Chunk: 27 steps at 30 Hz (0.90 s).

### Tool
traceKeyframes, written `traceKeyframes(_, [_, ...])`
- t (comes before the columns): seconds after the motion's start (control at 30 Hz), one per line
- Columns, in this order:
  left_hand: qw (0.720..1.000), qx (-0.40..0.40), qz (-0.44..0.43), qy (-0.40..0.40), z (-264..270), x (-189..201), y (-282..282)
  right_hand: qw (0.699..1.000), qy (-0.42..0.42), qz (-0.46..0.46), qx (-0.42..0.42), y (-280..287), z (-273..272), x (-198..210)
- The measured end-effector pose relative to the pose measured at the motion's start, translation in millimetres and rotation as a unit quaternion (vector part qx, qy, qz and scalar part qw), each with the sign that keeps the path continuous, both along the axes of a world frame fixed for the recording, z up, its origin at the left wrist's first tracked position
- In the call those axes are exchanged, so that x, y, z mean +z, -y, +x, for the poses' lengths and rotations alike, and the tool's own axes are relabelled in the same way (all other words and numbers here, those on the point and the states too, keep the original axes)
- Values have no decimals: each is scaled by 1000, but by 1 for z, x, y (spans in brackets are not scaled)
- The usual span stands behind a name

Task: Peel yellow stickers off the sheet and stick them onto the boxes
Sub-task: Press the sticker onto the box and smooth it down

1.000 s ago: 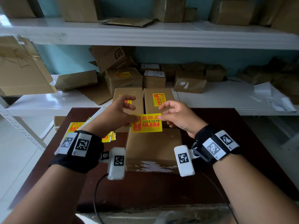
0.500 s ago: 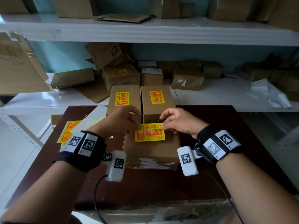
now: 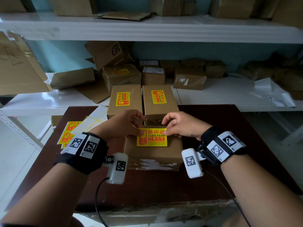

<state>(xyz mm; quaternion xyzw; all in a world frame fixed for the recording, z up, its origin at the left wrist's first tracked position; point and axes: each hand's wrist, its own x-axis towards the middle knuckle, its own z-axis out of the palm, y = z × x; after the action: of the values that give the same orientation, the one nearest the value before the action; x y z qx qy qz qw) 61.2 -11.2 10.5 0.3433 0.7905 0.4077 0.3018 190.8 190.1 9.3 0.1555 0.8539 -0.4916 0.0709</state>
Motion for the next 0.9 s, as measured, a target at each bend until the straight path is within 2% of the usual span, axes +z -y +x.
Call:
traceKeyframes(0.4, [999,-23,-24,-20,-3,-6,-1,1000,-1,9,14,0,-1,-3])
traceKeyframes(0.9, [996,-8,-52,-66,-1,-12,-8,999,0,46,20,-1,-4,-8])
